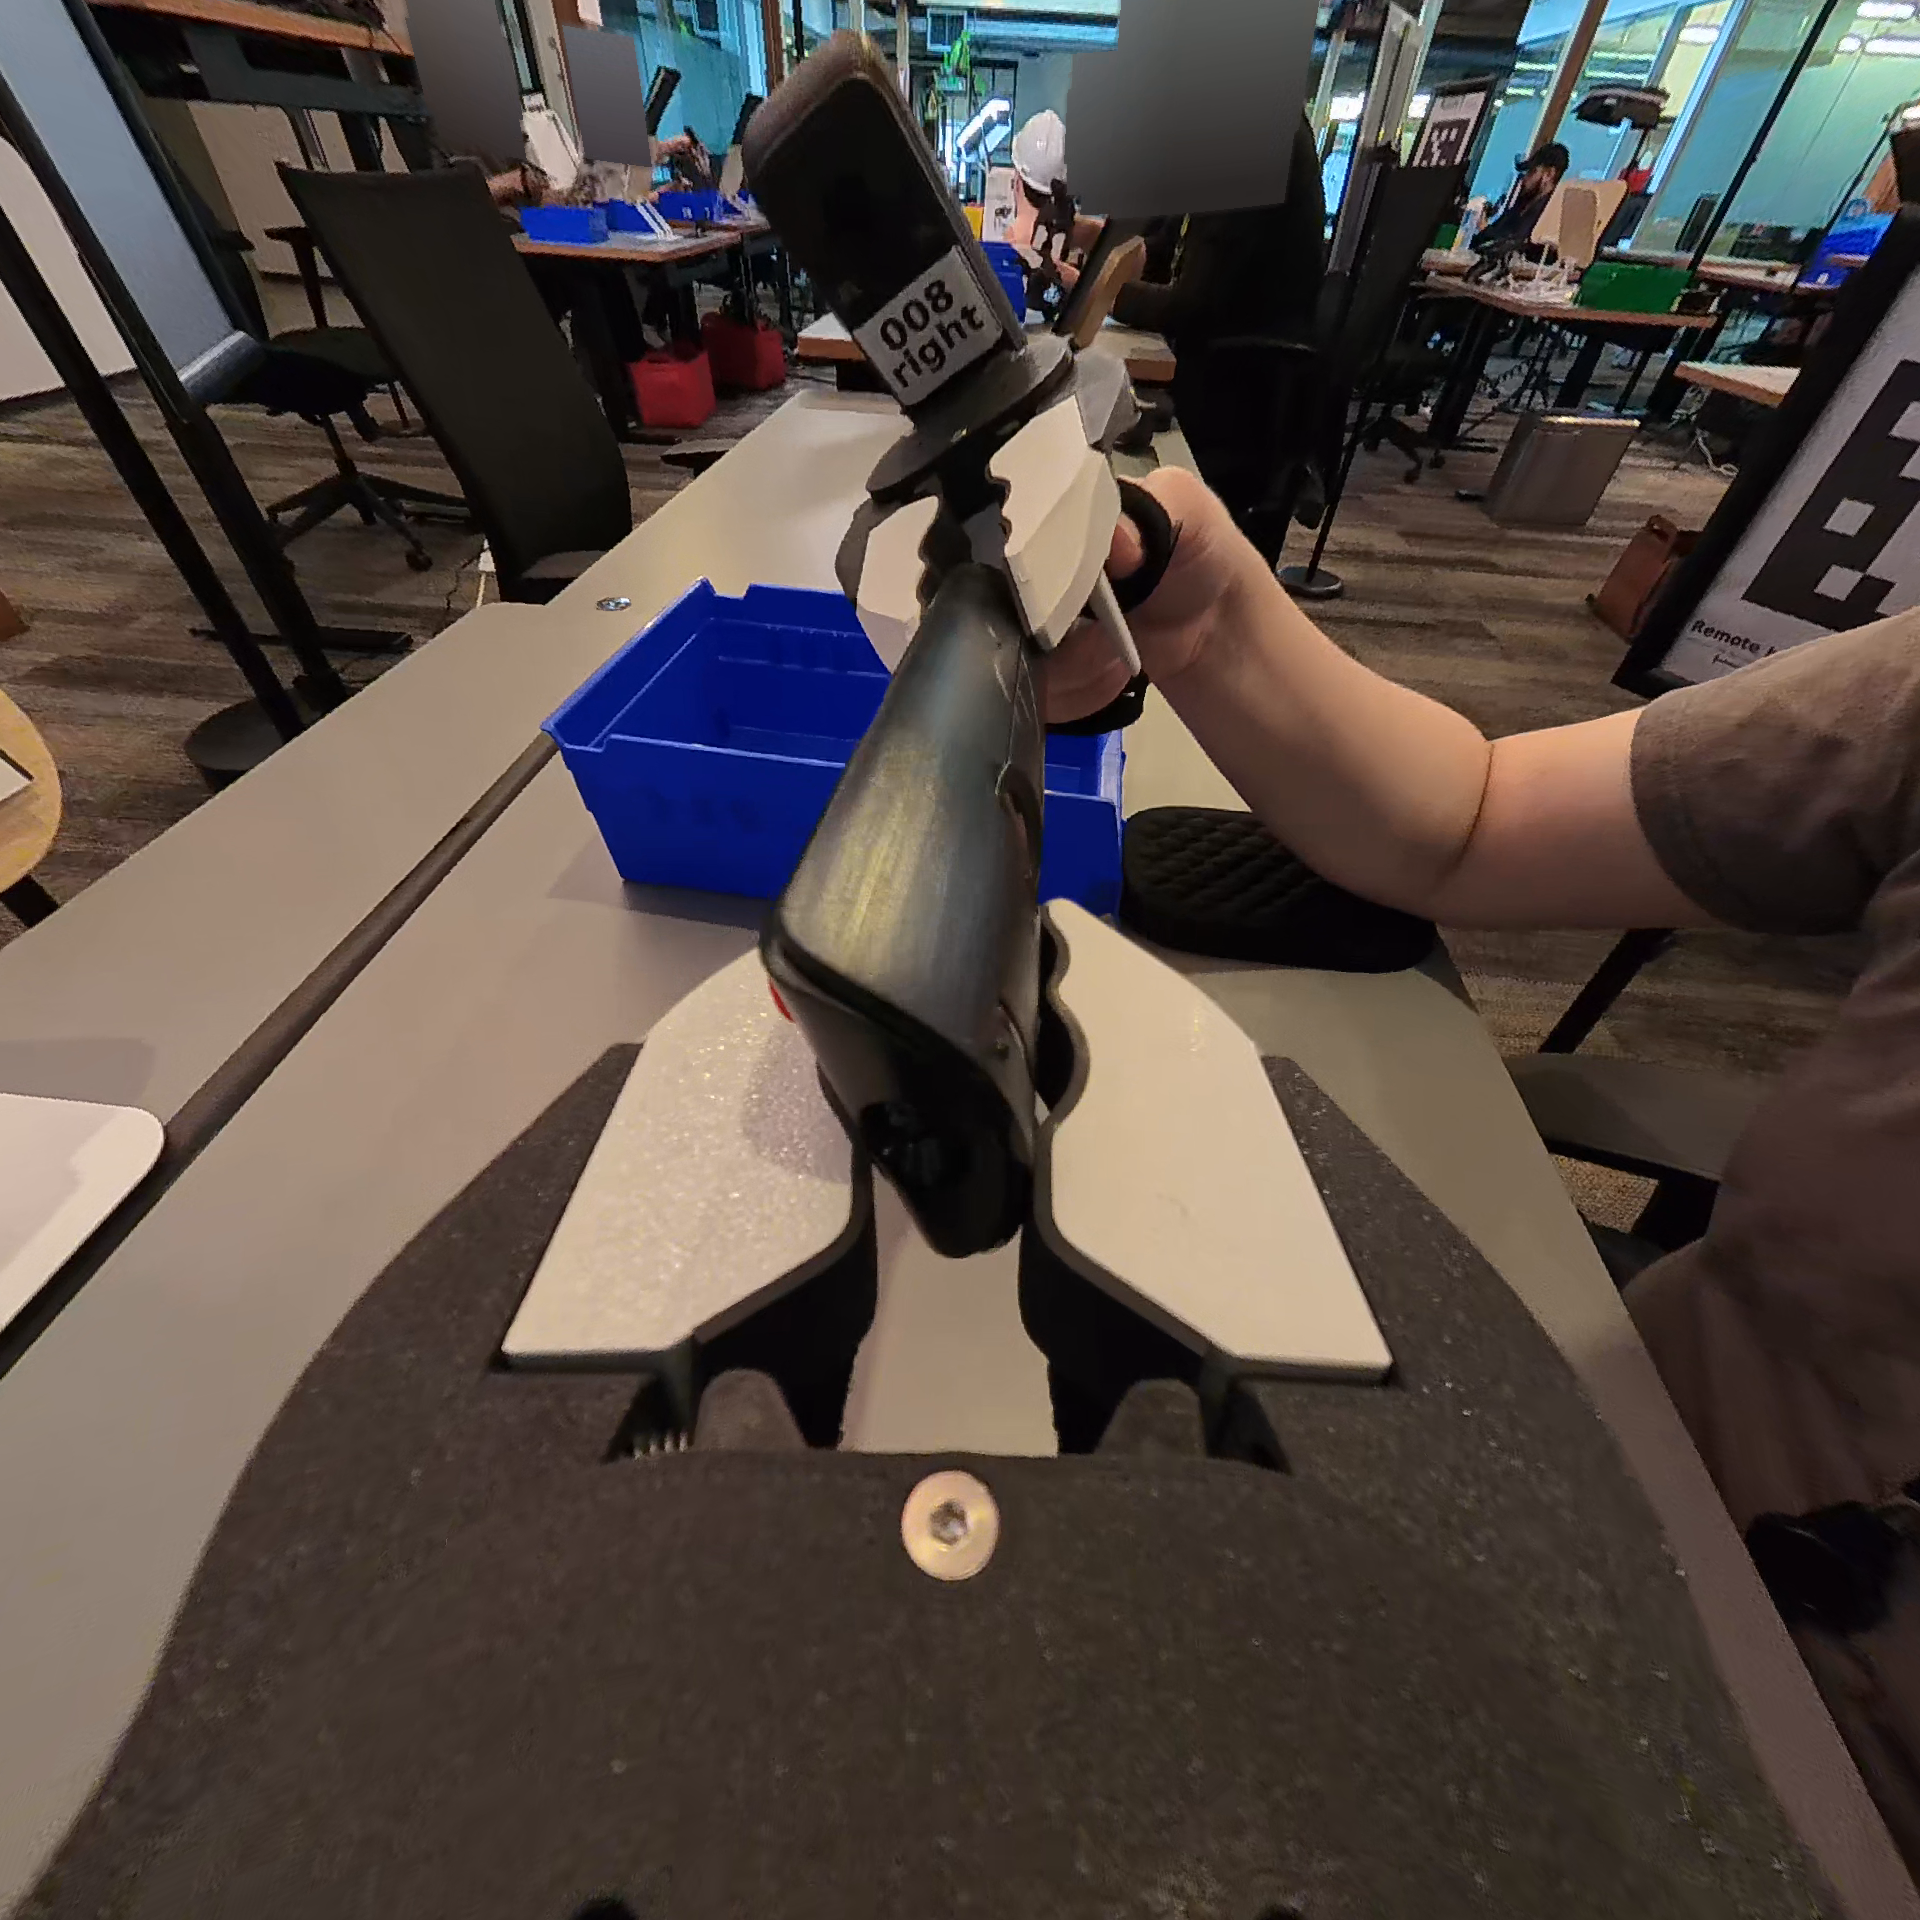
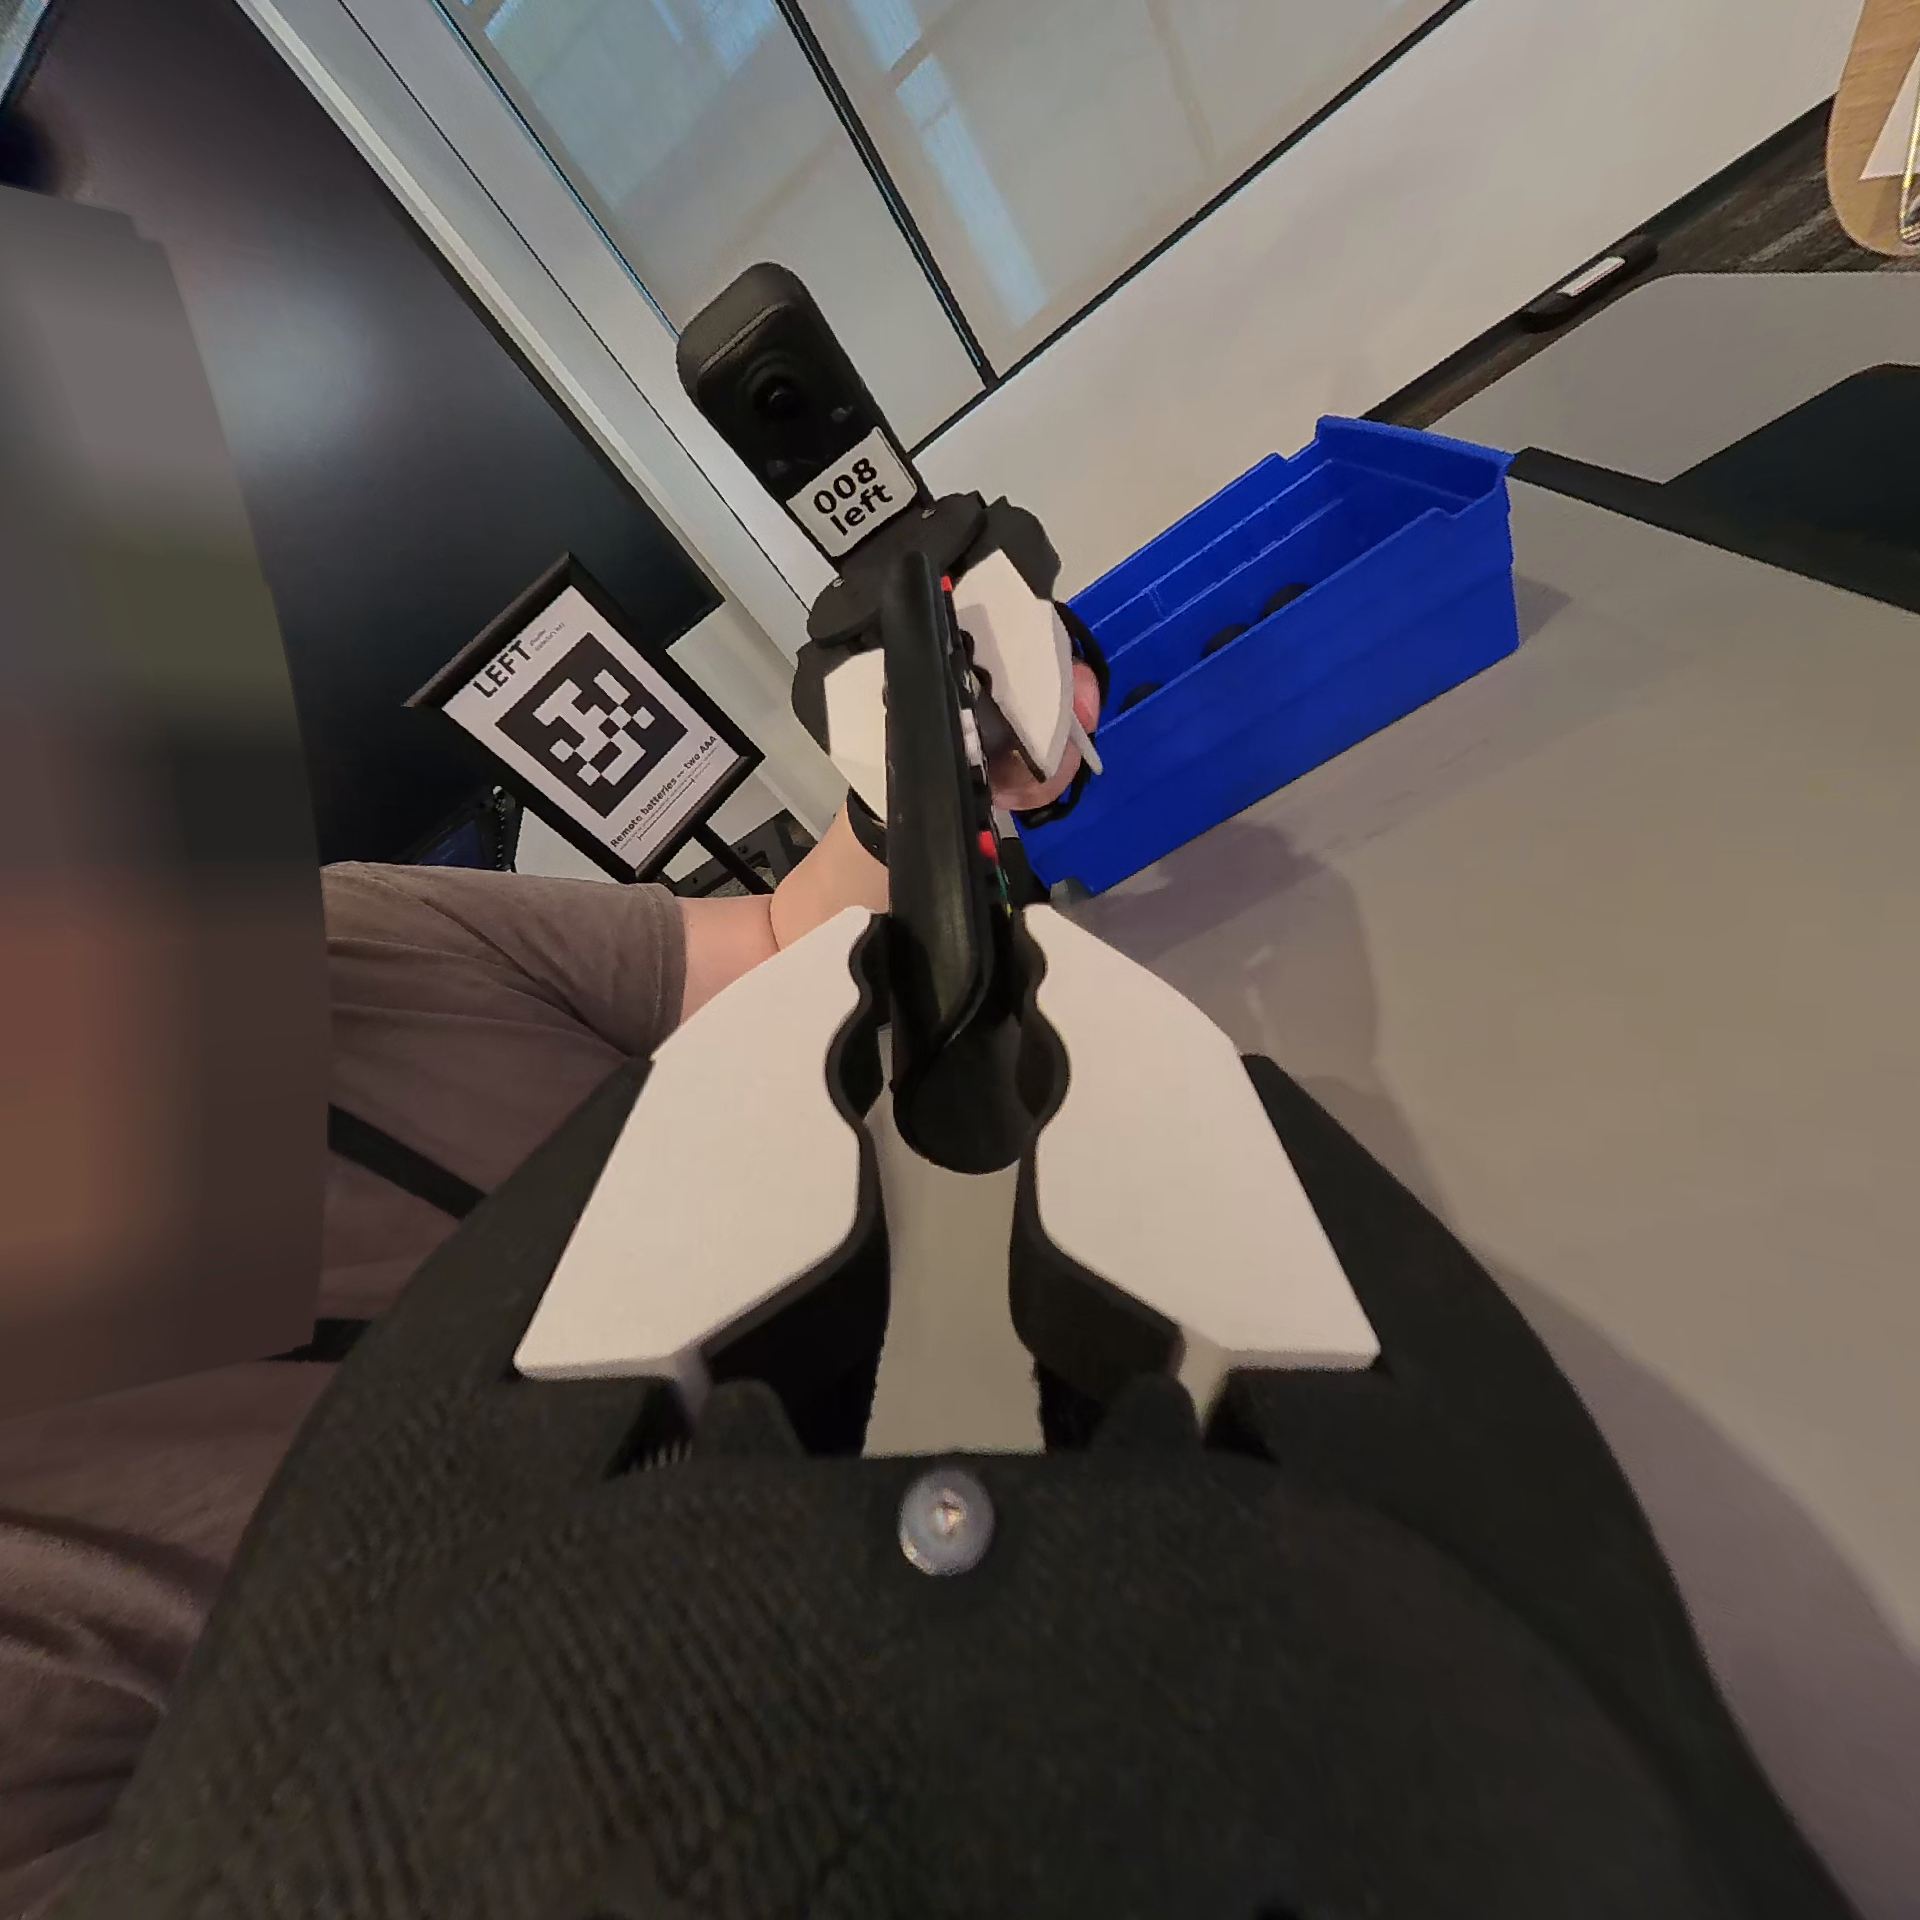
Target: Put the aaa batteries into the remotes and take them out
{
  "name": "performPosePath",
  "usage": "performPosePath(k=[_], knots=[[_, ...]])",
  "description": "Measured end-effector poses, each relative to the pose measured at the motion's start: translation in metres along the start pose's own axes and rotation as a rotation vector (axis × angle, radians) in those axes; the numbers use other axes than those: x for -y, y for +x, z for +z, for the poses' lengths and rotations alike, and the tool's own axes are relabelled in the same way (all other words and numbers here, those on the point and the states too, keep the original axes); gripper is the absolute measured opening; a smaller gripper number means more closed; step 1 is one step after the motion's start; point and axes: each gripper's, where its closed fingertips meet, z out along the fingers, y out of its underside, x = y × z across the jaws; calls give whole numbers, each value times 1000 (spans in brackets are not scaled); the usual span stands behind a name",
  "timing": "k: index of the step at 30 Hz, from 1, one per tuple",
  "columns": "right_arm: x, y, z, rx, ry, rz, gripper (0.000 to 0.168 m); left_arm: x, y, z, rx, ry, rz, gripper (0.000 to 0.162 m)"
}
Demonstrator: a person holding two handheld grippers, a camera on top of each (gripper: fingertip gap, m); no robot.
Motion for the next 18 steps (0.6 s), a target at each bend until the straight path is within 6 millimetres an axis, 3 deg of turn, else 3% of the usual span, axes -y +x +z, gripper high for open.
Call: performPosePath(k=[6,11,13,18], knots=[[3,0,-3,-1,14,5,23,3,-1,3,10,26,-27,26],[20,-3,-7,37,134,9,25,10,-2,6,23,100,-70,25],[24,3,-6,-18,165,1,43,9,-8,6,26,126,-108,25],[44,34,-12,-412,311,-225,93,14,-28,-4,133,219,-159,25]])
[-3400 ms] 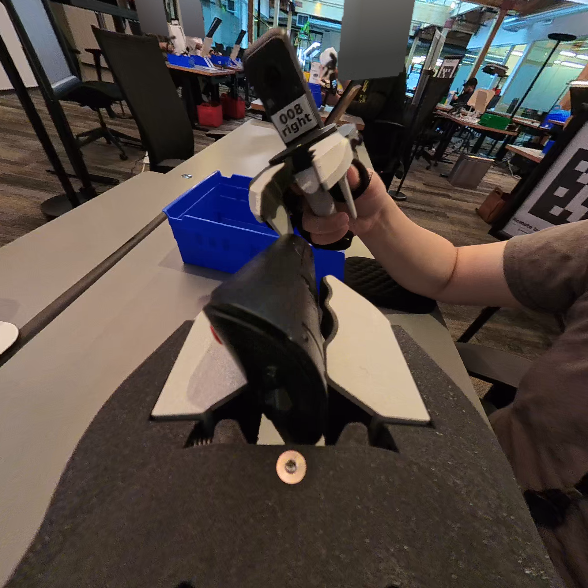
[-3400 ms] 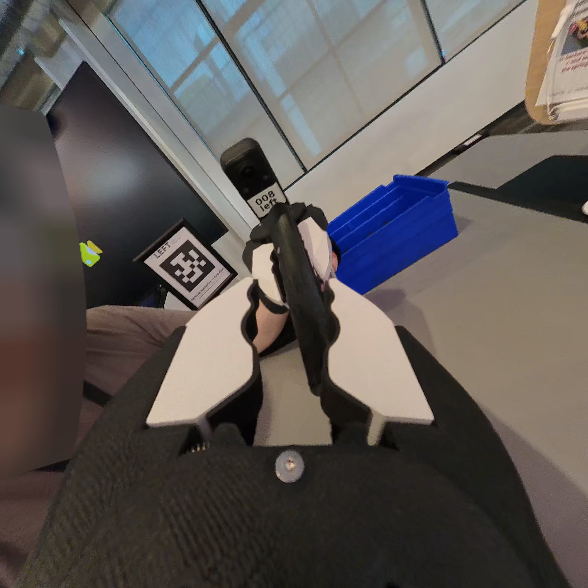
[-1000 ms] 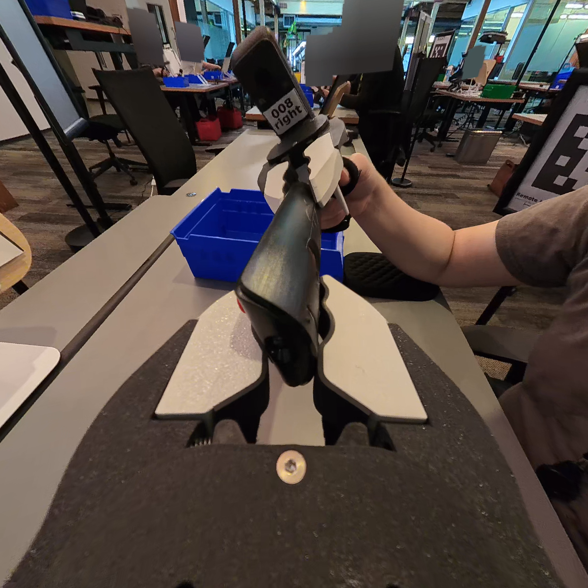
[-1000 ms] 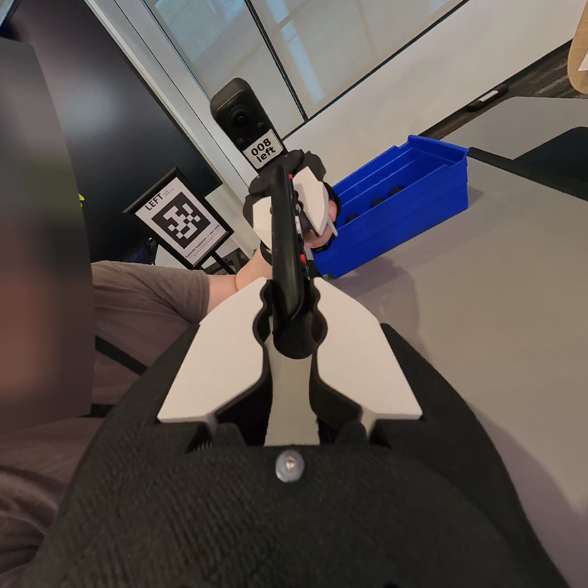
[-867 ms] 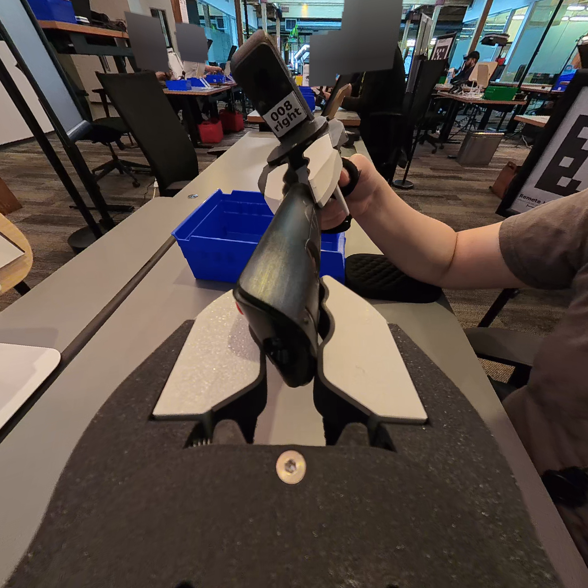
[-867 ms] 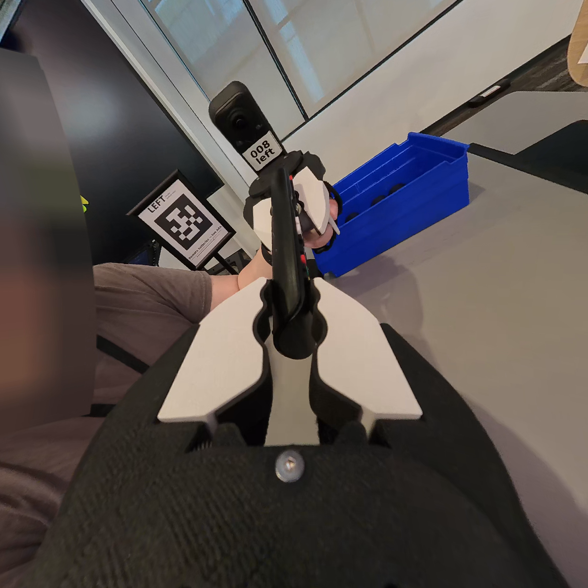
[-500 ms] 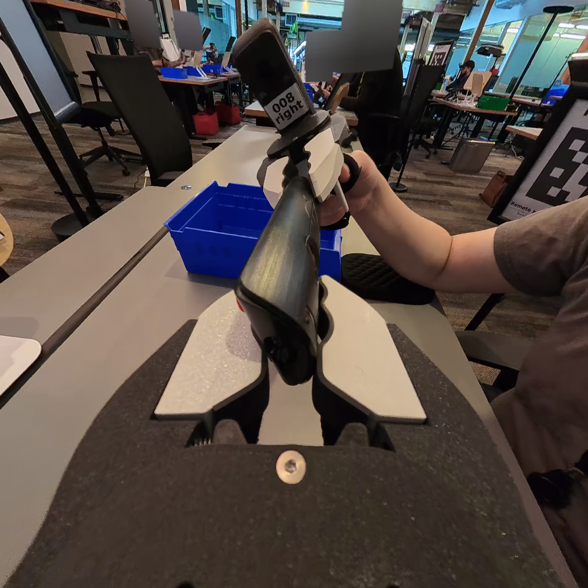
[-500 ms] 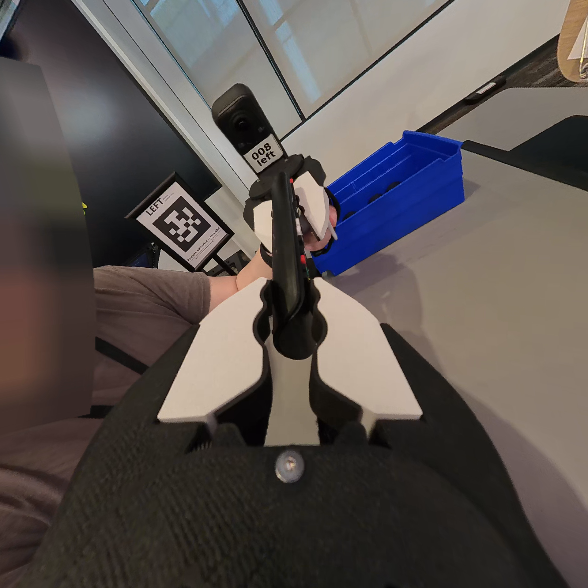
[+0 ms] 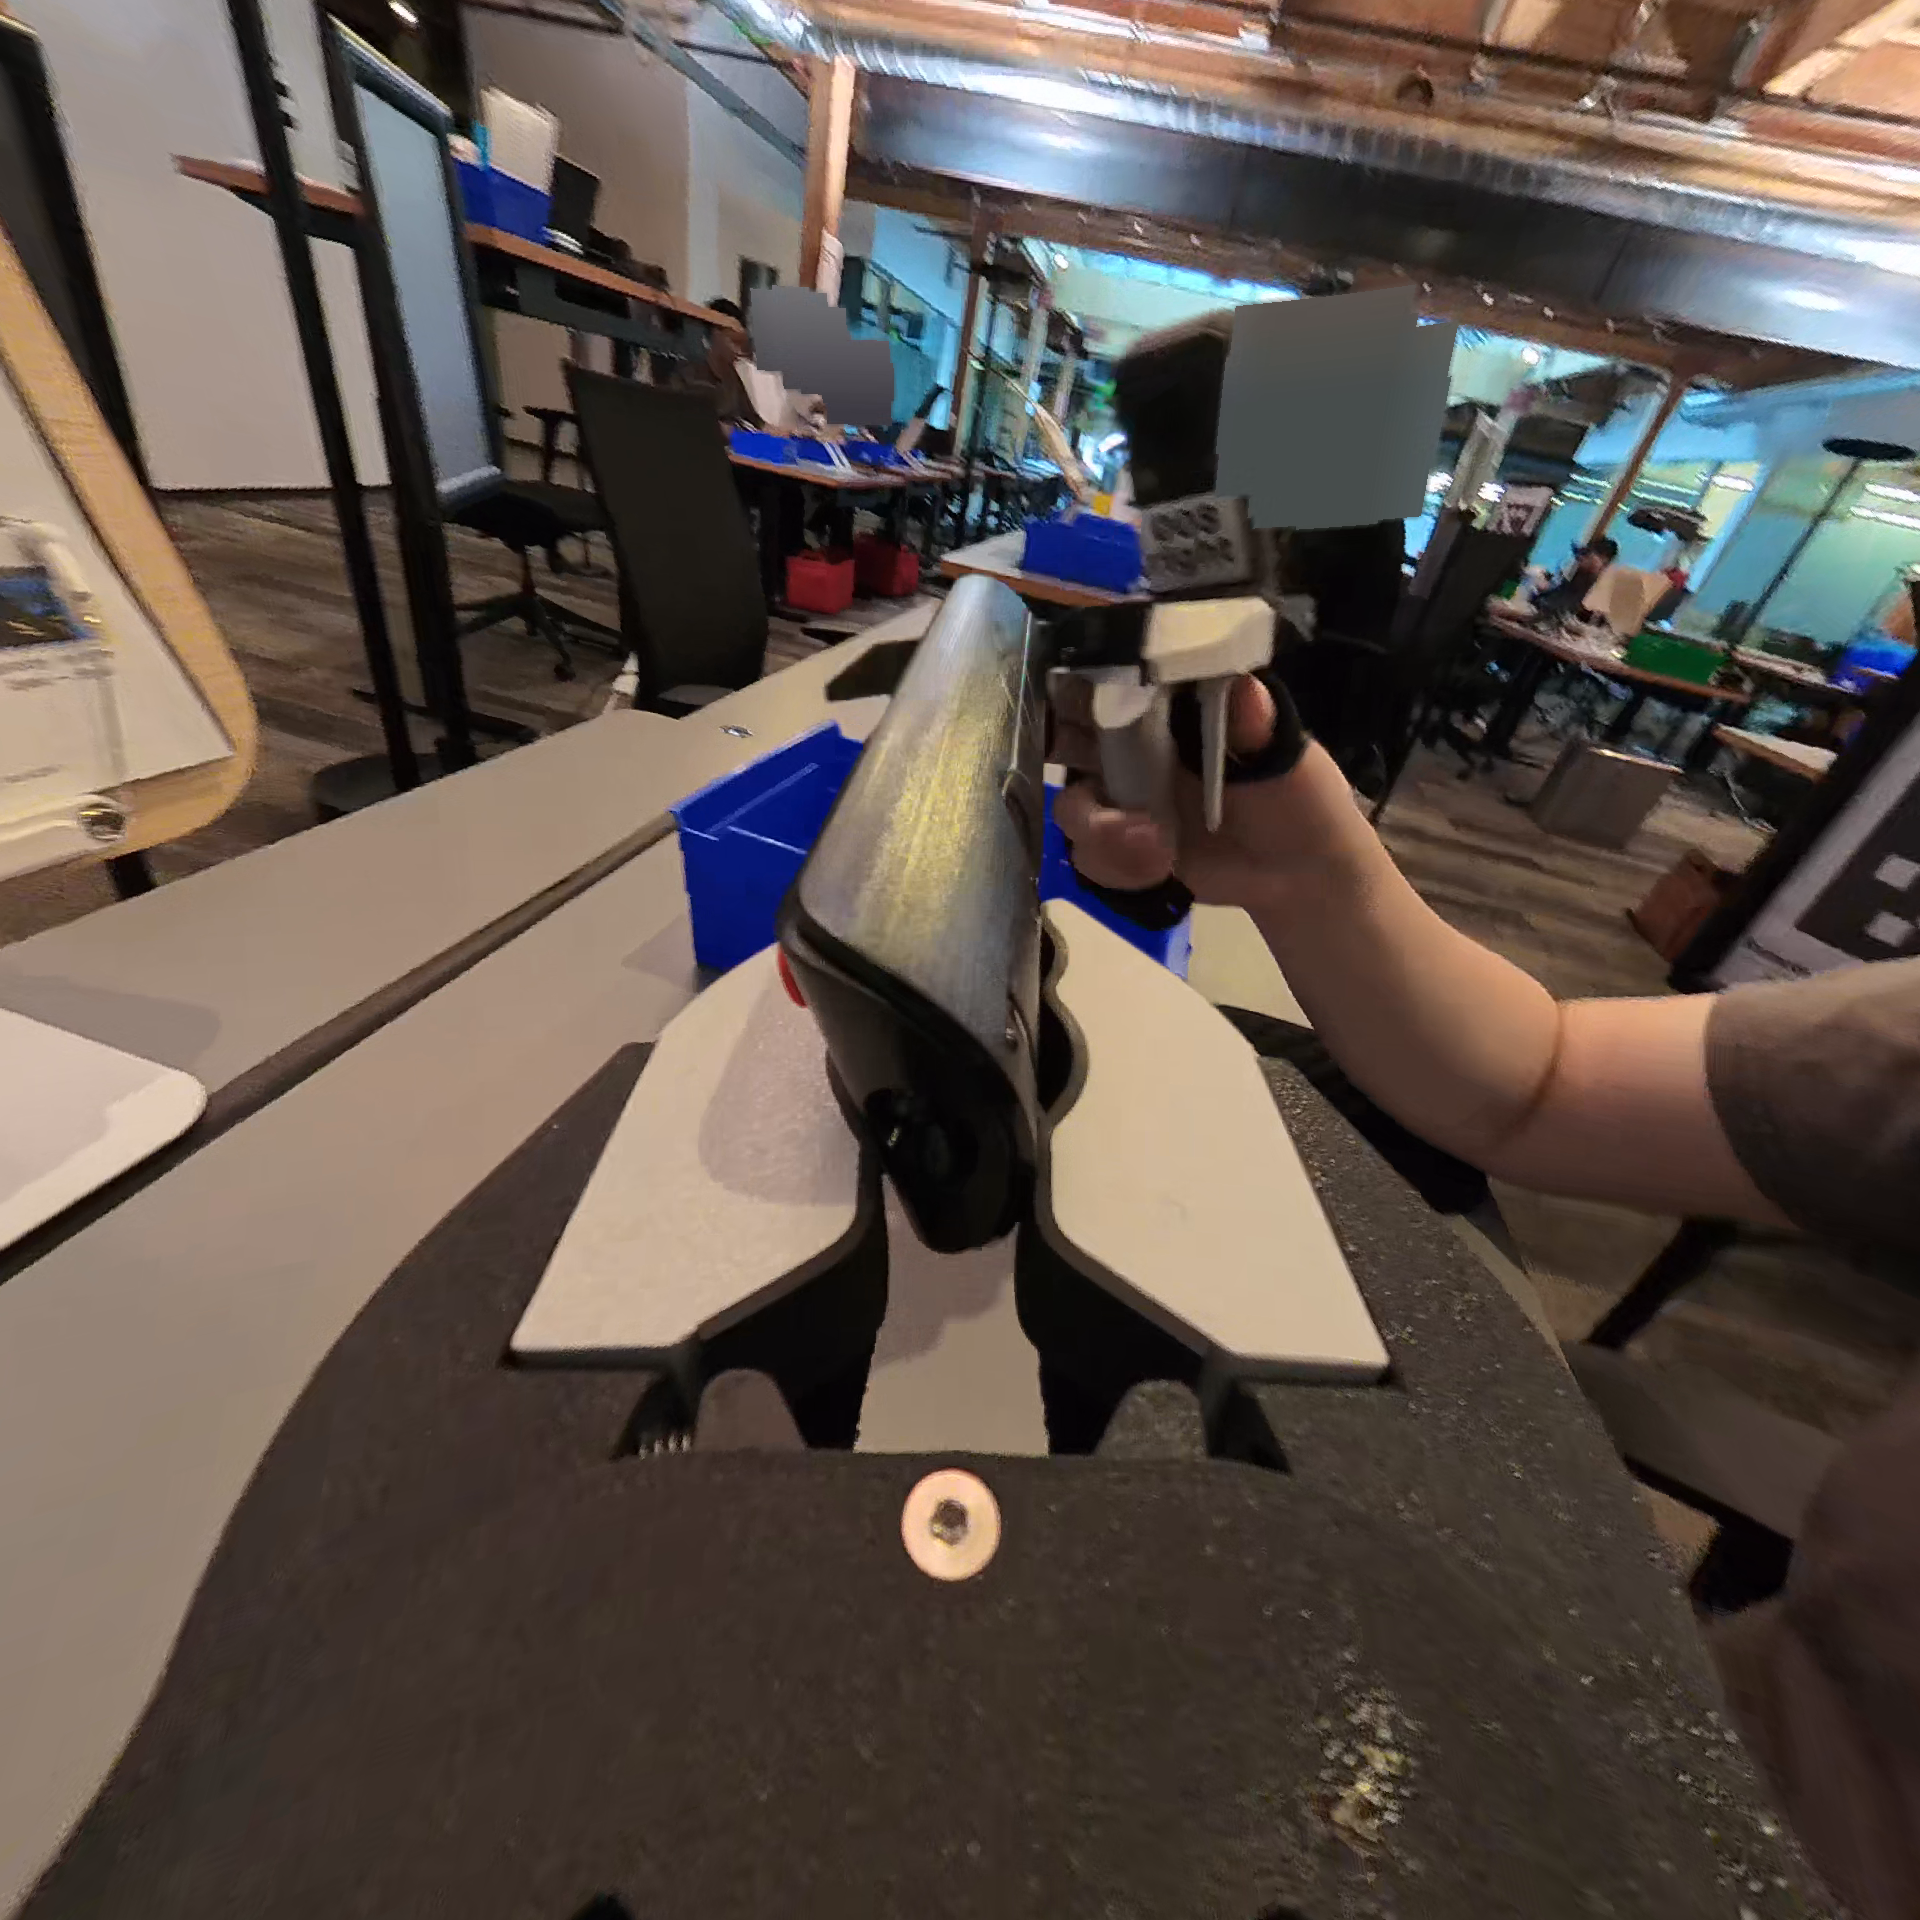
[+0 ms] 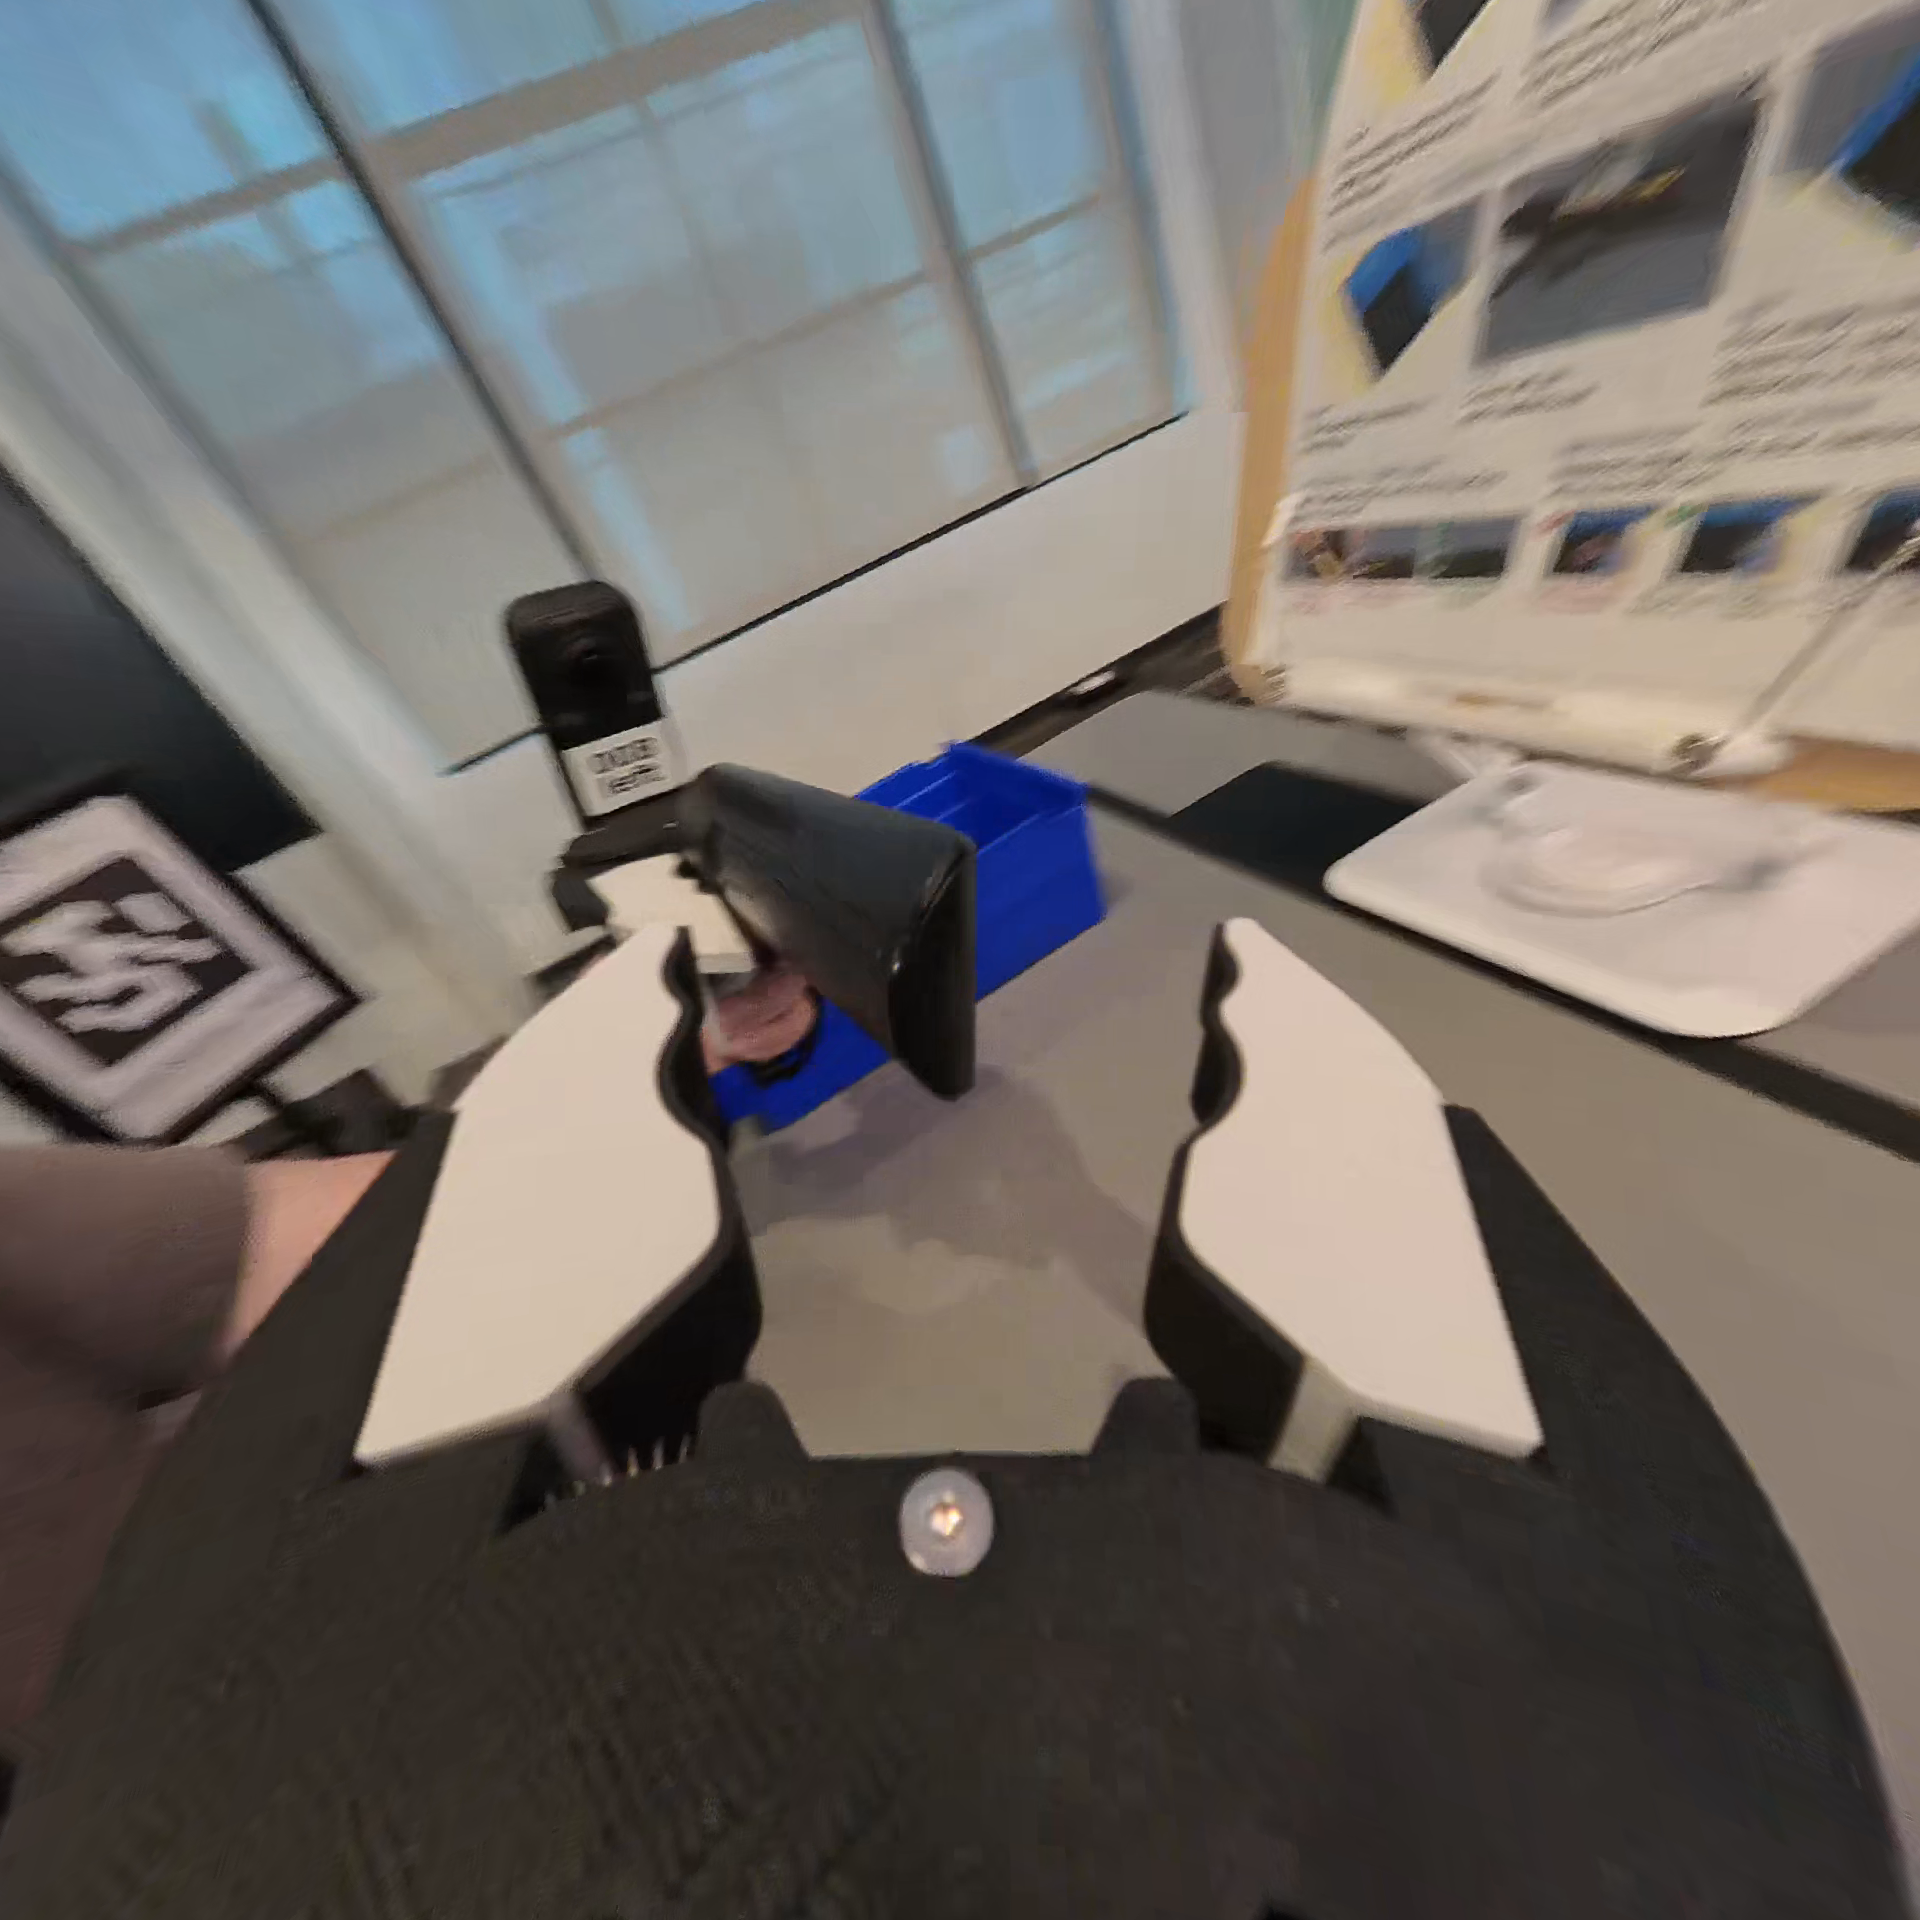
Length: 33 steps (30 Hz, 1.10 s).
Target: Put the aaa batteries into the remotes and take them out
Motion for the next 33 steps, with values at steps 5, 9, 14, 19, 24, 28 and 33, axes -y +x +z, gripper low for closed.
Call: performPosePath(k=[5,9,14,19,24,28,33], knots=[[0,2,8,-199,68,-177,115,-7,-5,7,114,-15,78,26],[-7,10,11,-361,59,-290,126,-15,-4,17,193,-10,135,26],[-17,13,16,-397,30,-243,131,-24,3,28,252,-25,204,26],[-24,16,17,-369,-14,-197,131,-26,1,29,276,-23,210,26],[-25,14,19,-357,-34,-233,133,-22,3,27,276,-8,212,26],[-28,13,20,-332,-44,-199,132,-20,5,27,285,-1,240,25],[-28,14,19,-313,-51,-213,131,-23,7,29,284,-35,284,25]])
